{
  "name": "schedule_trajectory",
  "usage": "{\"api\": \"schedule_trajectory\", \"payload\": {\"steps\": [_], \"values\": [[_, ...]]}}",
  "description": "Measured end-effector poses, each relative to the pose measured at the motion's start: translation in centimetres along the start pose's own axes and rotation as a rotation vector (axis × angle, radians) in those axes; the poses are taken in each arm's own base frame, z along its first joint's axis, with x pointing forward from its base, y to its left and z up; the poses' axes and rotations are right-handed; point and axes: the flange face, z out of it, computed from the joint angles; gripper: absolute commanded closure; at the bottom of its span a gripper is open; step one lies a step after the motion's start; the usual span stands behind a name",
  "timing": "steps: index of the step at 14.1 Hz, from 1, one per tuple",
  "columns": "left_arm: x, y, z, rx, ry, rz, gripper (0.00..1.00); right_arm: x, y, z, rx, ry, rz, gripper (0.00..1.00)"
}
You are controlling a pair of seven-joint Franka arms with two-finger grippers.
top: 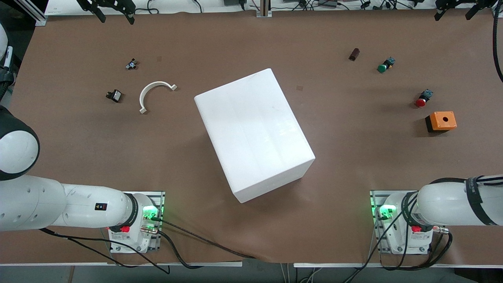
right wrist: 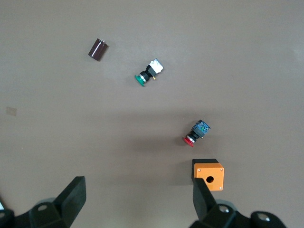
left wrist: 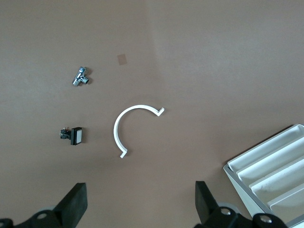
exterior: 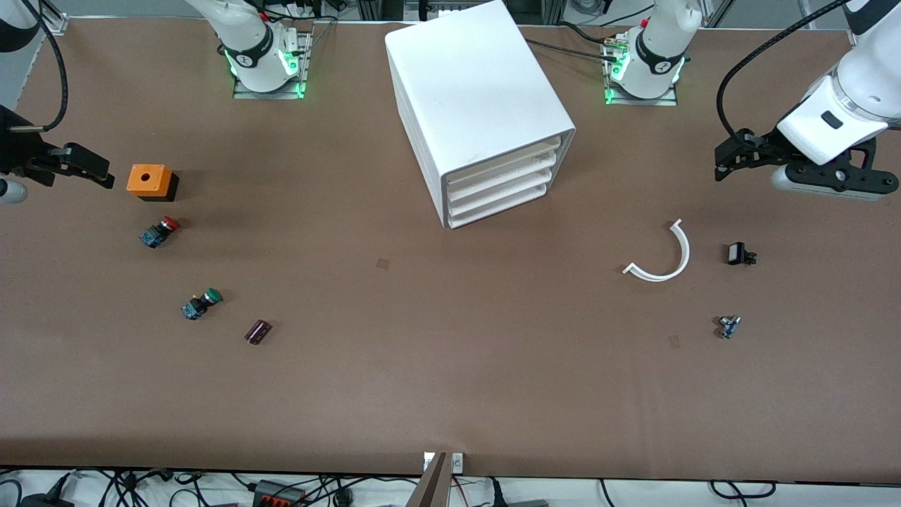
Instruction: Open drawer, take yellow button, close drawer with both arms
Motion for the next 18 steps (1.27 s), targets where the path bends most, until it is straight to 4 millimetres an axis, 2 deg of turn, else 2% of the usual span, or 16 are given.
{"api": "schedule_trajectory", "payload": {"steps": [4,6,9,11,14,16,18], "values": [[0.0,0.0,0.0,0.000,-0.004,-0.037,0.00,0.1,-2.1,0.0,0.001,0.002,-0.037,0.00],[-0.5,0.3,0.3,-0.008,-0.048,-0.037,0.00,0.2,-4.1,0.2,0.008,-0.003,-0.068,0.00],[-1.6,1.6,1.4,-0.071,-0.159,-0.025,0.00,0.9,-6.7,1.4,0.095,-0.017,-0.087,0.00],[-1.9,3.2,3.1,-0.111,-0.257,-0.001,0.00,1.6,-7.5,2.3,0.114,-0.018,-0.092,0.00],[-0.8,7.9,7.6,-0.197,-0.378,0.061,0.00,2.3,-10.5,3.2,0.111,0.001,-0.136,0.00],[0.2,10.5,10.6,-0.326,-0.436,0.094,0.00,2.6,-11.7,4.0,0.113,-0.007,-0.147,0.00],[1.4,11.5,12.6,-0.470,-0.437,0.125,0.00,3.1,-12.4,4.9,0.116,-0.018,-0.155,0.00]]}}
